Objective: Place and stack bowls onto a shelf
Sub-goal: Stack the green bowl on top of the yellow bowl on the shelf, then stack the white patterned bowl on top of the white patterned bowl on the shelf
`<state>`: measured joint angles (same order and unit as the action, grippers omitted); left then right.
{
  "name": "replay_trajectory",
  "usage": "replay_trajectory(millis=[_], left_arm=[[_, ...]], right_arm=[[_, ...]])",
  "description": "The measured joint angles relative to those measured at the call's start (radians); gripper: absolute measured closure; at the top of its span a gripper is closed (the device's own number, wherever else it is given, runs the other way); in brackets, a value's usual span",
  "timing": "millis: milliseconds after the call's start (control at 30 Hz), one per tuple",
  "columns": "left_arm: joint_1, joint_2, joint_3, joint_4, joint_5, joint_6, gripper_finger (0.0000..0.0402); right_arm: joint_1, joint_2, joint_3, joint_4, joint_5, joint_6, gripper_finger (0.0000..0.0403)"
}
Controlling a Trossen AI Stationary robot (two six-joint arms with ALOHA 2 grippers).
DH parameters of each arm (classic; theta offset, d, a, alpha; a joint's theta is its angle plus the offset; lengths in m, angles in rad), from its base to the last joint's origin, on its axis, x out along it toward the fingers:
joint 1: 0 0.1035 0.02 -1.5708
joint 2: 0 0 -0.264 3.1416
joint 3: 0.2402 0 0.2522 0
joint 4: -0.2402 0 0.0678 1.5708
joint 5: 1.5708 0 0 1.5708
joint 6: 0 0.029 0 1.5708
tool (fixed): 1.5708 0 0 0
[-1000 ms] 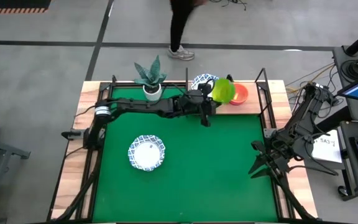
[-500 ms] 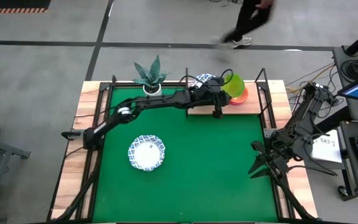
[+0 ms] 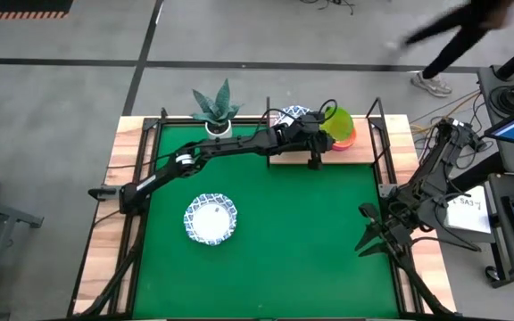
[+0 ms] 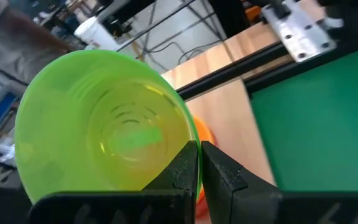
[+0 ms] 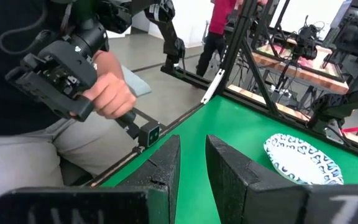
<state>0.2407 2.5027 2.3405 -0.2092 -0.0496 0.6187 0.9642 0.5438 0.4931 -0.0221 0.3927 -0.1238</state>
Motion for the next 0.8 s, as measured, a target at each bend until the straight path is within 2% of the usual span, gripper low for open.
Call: replay_trajectory(millis=[100, 500, 800], left_arm=[[0.002, 0.0, 0.0, -0.001, 0.037, -0.004, 0.0401], [0.015, 0.0, -0.001, 0.018, 0.042, -0.007, 0.0399], [0.033, 0.026, -0.002, 0.078, 0.042, -0.032, 0.035]], right_arm=[[0.0, 0.0, 0.0, 0.004, 0.0, 0.001, 0.0337], [0.0, 0.0, 0.0, 0.006, 0.001, 0.001, 0.0337], [0.0, 0.0, 0.0, 0.013, 0.001, 0.004, 0.0337]])
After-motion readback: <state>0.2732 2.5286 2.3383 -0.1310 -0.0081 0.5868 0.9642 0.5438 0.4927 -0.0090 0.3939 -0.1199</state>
